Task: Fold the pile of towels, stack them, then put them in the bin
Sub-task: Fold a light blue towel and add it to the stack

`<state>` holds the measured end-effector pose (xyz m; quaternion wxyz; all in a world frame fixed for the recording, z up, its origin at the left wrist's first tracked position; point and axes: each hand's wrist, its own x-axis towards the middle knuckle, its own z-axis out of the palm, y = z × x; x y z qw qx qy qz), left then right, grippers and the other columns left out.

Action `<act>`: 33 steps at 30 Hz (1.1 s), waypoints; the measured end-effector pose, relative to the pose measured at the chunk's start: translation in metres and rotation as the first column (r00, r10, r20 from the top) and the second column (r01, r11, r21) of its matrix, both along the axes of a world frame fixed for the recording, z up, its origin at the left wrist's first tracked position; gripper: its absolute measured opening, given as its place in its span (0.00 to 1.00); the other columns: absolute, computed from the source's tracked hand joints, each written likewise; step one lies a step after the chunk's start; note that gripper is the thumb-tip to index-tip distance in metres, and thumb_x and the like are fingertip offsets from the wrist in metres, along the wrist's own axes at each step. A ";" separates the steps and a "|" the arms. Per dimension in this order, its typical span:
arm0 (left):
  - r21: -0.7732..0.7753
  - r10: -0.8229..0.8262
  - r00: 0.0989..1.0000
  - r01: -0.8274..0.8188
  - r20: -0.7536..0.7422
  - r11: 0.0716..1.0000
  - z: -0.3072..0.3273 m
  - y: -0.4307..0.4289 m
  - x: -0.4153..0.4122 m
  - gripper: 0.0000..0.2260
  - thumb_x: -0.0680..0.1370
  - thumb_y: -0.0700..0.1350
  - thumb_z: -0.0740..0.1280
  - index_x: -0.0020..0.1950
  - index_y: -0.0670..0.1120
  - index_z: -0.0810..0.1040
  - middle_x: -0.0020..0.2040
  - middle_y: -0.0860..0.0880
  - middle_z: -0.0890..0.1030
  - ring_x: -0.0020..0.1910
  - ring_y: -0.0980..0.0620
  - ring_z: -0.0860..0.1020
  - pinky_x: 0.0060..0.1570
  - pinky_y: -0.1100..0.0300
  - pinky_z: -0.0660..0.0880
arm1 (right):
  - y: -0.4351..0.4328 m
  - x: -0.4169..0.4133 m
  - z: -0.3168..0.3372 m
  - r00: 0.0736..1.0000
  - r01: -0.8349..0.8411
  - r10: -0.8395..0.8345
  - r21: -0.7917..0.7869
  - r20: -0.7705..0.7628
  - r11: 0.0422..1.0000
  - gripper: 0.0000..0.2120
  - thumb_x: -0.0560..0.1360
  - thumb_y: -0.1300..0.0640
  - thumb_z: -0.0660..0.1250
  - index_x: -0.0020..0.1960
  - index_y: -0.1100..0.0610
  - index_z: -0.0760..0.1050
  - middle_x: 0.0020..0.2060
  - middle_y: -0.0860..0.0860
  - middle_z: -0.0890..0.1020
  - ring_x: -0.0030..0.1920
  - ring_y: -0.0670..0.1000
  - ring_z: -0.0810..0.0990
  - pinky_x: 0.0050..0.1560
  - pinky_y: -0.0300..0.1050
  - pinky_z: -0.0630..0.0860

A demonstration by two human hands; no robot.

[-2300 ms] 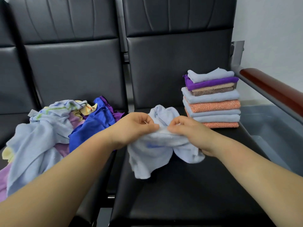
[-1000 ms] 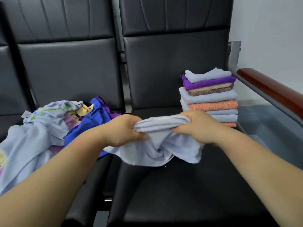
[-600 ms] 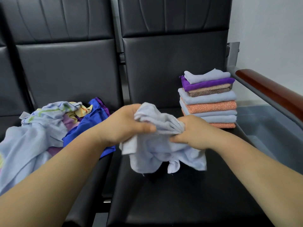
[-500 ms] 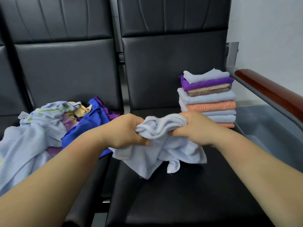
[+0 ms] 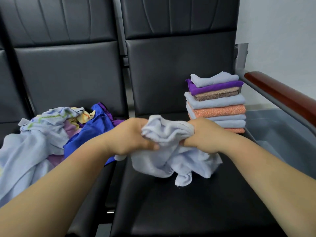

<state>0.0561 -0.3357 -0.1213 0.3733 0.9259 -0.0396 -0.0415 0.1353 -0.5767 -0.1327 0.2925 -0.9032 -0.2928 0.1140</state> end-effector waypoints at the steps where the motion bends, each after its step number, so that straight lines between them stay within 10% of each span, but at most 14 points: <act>1: 0.112 0.014 0.999 -0.010 -0.041 0.994 -0.003 0.001 0.001 0.14 0.71 0.50 0.79 0.42 0.44 0.78 0.34 0.52 0.77 0.34 0.56 0.73 0.39 0.56 0.73 | -0.002 0.001 0.001 1.000 0.015 -0.015 0.065 -0.004 0.998 0.02 0.73 0.57 0.73 0.43 0.55 0.81 0.33 0.47 0.81 0.36 0.47 0.77 0.38 0.45 0.74; 5: -0.046 0.067 0.997 -0.069 -0.040 0.997 -0.005 0.011 0.003 0.13 0.73 0.54 0.74 0.47 0.44 0.83 0.42 0.44 0.86 0.41 0.49 0.83 0.47 0.48 0.81 | -0.004 0.004 0.003 0.979 0.057 0.019 0.359 -0.205 0.932 0.11 0.72 0.53 0.75 0.52 0.57 0.83 0.47 0.58 0.87 0.52 0.58 0.86 0.57 0.62 0.82; 8: -0.205 0.122 0.991 -0.107 0.063 0.973 0.003 0.010 0.000 0.10 0.80 0.46 0.69 0.49 0.39 0.80 0.37 0.41 0.85 0.36 0.43 0.82 0.33 0.53 0.77 | 0.002 -0.001 0.001 0.960 0.035 0.096 0.455 -0.262 0.890 0.17 0.68 0.54 0.78 0.56 0.57 0.83 0.51 0.60 0.86 0.57 0.62 0.85 0.62 0.68 0.79; 12: -0.494 0.156 0.975 -0.058 0.160 0.868 0.009 -0.002 0.001 0.08 0.77 0.40 0.63 0.48 0.35 0.76 0.37 0.36 0.78 0.38 0.41 0.76 0.36 0.52 0.71 | 0.003 -0.005 0.002 0.961 -0.085 0.136 0.212 -0.239 0.974 0.13 0.70 0.55 0.80 0.52 0.51 0.82 0.44 0.47 0.88 0.48 0.49 0.87 0.52 0.50 0.84; 17: -0.723 0.138 0.990 -0.117 -0.030 0.681 0.002 -0.015 -0.002 0.07 0.80 0.31 0.65 0.56 0.38 0.79 0.44 0.35 0.81 0.41 0.41 0.80 0.38 0.52 0.79 | 0.001 -0.001 0.003 0.999 0.037 -0.037 -0.021 0.001 0.999 0.06 0.72 0.52 0.77 0.44 0.53 0.81 0.38 0.52 0.86 0.44 0.56 0.85 0.48 0.54 0.81; 20: -0.497 0.066 0.997 -0.040 0.035 0.867 -0.004 -0.010 -0.002 0.11 0.76 0.34 0.74 0.58 0.41 0.81 0.53 0.39 0.85 0.51 0.44 0.85 0.54 0.46 0.81 | -0.006 0.006 0.007 0.995 0.096 -0.097 0.066 0.015 0.993 0.06 0.72 0.53 0.75 0.43 0.56 0.82 0.37 0.54 0.85 0.38 0.53 0.81 0.43 0.51 0.78; 24: 0.024 0.064 0.994 -0.066 0.084 0.998 -0.003 -0.006 0.001 0.08 0.74 0.45 0.78 0.43 0.43 0.81 0.37 0.49 0.83 0.36 0.56 0.78 0.45 0.48 0.79 | -0.009 0.010 0.008 0.992 0.086 -0.062 0.231 -0.111 0.969 0.09 0.74 0.54 0.72 0.50 0.59 0.82 0.35 0.56 0.80 0.38 0.48 0.76 0.39 0.47 0.73; 29: -0.403 0.149 0.988 -0.126 0.027 0.906 0.015 -0.008 -0.006 0.07 0.82 0.42 0.65 0.51 0.40 0.80 0.35 0.38 0.83 0.29 0.42 0.78 0.27 0.58 0.68 | -0.007 0.003 0.008 0.966 0.024 0.058 0.309 -0.252 0.951 0.20 0.65 0.49 0.79 0.54 0.53 0.83 0.47 0.53 0.88 0.51 0.51 0.87 0.55 0.53 0.83; 33: -0.685 0.358 0.934 -0.251 0.015 0.684 0.012 -0.011 -0.001 0.09 0.81 0.35 0.63 0.60 0.38 0.78 0.43 0.41 0.85 0.43 0.43 0.84 0.35 0.54 0.79 | -0.001 -0.005 0.005 0.998 -0.009 0.013 0.058 -0.066 0.998 0.10 0.70 0.55 0.78 0.46 0.49 0.78 0.37 0.46 0.84 0.40 0.45 0.82 0.41 0.41 0.77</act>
